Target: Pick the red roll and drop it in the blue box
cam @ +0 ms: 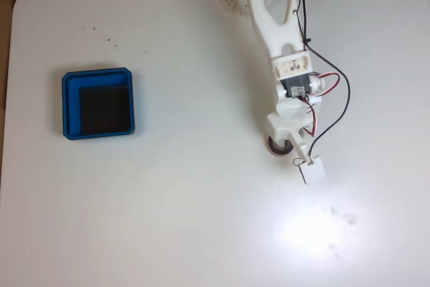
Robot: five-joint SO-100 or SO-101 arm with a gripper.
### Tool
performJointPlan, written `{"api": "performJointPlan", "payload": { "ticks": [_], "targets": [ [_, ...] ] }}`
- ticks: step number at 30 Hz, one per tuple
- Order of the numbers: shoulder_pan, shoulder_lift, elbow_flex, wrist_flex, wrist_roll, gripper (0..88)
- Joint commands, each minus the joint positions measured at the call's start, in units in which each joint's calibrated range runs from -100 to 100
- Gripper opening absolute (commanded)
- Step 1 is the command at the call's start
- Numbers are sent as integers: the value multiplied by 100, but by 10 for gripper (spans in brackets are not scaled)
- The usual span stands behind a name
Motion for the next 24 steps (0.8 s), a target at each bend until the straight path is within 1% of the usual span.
{"api": "performJointPlan", "payload": {
  "ticks": [1,21,24],
  "targets": [
    [35,-17,-341,9,41,208],
    [45,-1,-332,50,58,206],
    [45,-1,-332,50,58,186]
  ]
}}
